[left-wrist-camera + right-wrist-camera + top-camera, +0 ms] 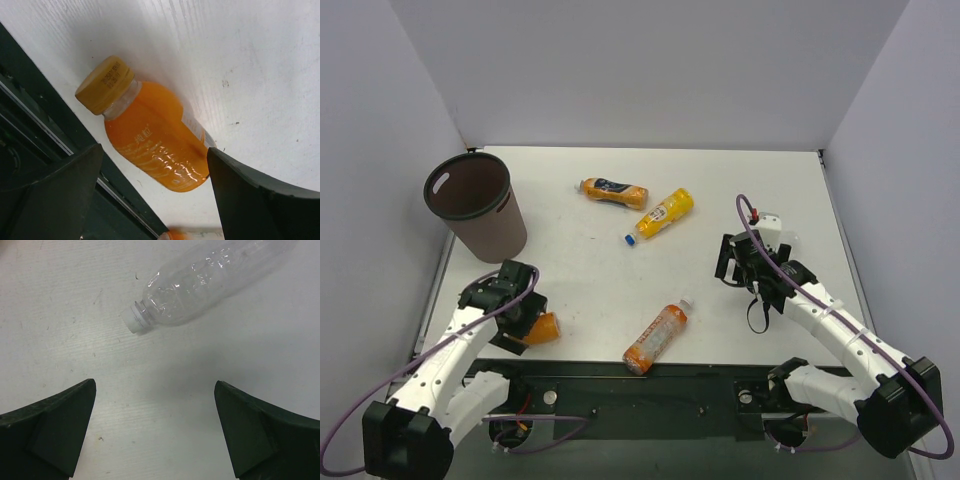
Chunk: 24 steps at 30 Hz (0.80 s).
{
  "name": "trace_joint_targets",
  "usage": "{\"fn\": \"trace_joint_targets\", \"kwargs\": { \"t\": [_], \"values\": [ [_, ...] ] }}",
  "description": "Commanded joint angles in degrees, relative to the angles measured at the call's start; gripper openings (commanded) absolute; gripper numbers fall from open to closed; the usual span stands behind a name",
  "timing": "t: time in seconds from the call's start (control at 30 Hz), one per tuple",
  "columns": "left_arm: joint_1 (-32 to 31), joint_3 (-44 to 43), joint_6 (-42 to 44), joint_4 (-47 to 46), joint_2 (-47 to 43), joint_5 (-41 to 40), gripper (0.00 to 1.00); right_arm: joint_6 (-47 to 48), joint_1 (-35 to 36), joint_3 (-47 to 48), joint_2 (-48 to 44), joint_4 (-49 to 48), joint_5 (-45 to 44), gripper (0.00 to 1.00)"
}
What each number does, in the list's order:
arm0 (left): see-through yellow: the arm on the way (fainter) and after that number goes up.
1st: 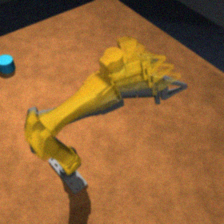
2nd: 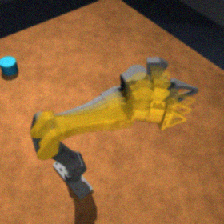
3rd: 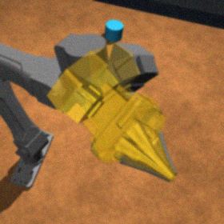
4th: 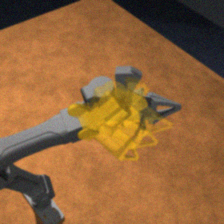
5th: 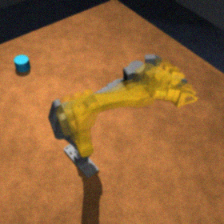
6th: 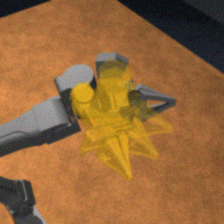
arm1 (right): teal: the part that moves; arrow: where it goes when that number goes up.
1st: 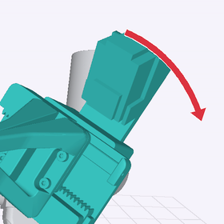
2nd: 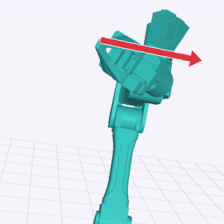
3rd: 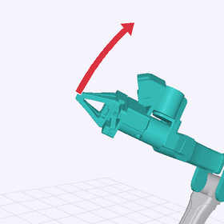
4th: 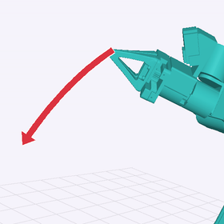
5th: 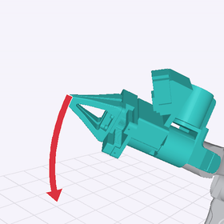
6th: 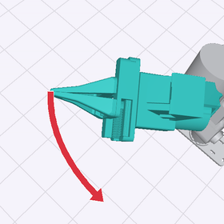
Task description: Put the plastic bottles in the bin
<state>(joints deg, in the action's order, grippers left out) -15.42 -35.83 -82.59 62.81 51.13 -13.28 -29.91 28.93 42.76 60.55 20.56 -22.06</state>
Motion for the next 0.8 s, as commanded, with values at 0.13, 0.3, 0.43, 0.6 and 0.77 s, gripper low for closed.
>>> {"fn": "trace_joint_targets", "kwargs": {
  "t": [0.13,0.3,0.43,0.6,0.77],
  "values": [
    [0.9,0.3,-8.8,-9.4,5.3,-0.7,0.97,-0.3,-0.1,-1.5,-2.0,-0.3,-0.6,1.00],
    [0.0,-1.9,-6.9,-9.7,11.2,0.2,0.97,-0.7,-0.1,-1.9,-2.6,0.3,-1.4,1.00],
    [-0.1,-1.2,-6.3,-10.8,12.7,-0.6,0.93,-0.6,-0.3,-2.4,-3.6,0.1,-1.8,1.00],
    [-1.3,-2.7,-4.5,-10.6,14.5,-1.1,0.73,-0.8,-0.3,-2.6,-4.1,0.3,-2.6,0.99],
    [-6.5,-7.6,-1.6,-8.6,16.0,-1.8,0.52,-1.2,-0.4,-2.9,-5.2,-0.2,-2.9,0.99]
  ]
}}
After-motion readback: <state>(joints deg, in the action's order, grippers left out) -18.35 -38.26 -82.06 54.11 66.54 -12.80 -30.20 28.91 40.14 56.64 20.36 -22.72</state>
